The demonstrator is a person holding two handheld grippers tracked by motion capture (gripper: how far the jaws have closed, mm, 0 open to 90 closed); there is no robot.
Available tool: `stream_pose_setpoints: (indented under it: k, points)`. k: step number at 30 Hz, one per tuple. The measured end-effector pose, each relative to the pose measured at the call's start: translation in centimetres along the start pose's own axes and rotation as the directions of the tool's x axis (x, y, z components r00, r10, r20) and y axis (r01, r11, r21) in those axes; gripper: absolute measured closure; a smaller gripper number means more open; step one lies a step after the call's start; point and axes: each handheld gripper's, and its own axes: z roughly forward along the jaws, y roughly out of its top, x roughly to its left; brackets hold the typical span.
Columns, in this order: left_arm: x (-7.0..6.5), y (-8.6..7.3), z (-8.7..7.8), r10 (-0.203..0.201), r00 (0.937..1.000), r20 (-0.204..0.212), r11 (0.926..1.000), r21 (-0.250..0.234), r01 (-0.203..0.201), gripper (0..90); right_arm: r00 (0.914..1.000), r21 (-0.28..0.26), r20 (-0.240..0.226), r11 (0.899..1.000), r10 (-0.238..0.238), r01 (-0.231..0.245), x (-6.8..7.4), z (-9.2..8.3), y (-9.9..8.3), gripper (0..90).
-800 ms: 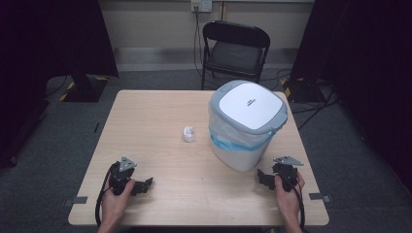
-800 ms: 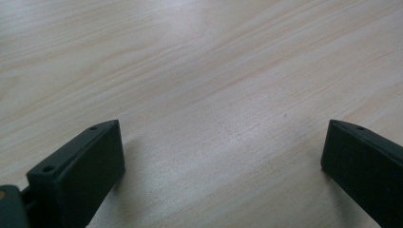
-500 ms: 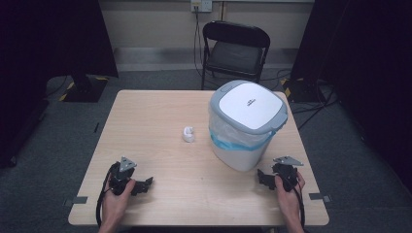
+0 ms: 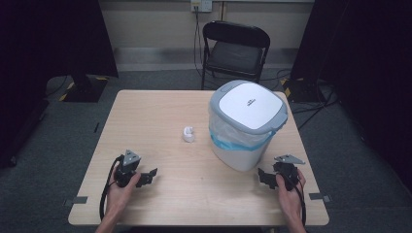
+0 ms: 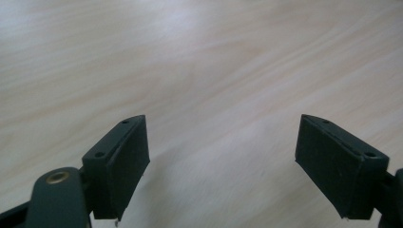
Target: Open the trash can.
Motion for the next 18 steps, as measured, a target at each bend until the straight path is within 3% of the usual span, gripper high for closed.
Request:
stream_pose_setpoints:
  k: [4, 6, 8, 12, 15, 17, 18]
  points:
    - [-1.0, 2.7, 0.8, 0.03, 0.9991, 0.031, 0.9991, -0.031, -0.029, 18.3, 0.9995, -0.013, 0.028, 1.0, -0.013, 0.013, -0.1, -0.3, 0.7, 14.2]
    - [-1.7, 4.0, 1.4, 0.032, 0.9974, 0.065, 0.9981, -0.054, -0.029, 18.2, 0.9994, -0.005, 0.029, 1.0, -0.02, 0.021, -0.1, -0.2, 1.0, 14.1]
    - [-2.3, 5.3, 2.2, 0.043, 0.9939, 0.102, 0.9965, -0.076, -0.035, 18.1, 0.9991, -0.007, 0.033, 1.0, -0.025, 0.025, -0.2, -0.2, 1.2, 14.1]
    - [-3.2, 7.9, 3.8, 0.075, 0.9889, 0.128, 0.9945, -0.082, -0.065, 18.1, 0.9984, -0.021, 0.056, 1.0, -0.011, 0.012, -0.7, -0.5, 1.8, 14.4]
    - [-3.6, 9.2, 4.5, 0.069, 0.9882, 0.137, 0.9951, -0.079, -0.059, 18.1, 0.9982, -0.03, 0.06, 1.0, 0.008, -0.006, -1.1, -0.7, 2.2, 14.8]
    - [-4.1, 11.0, 5.5, 0.038, 0.9812, 0.189, 0.9953, -0.095, -0.02, 18.2, 0.9972, -0.04, 0.072, 0.999, 0.019, -0.016, -1.3, -0.8, 2.5, 14.9]
    - [-4.2, 11.4, 5.7, 0.029, 0.9812, 0.191, 0.9949, -0.101, -0.01, 18.2, 0.9966, -0.049, 0.079, 0.999, 0.023, -0.019, -1.5, -0.8, 2.6, 15.0]
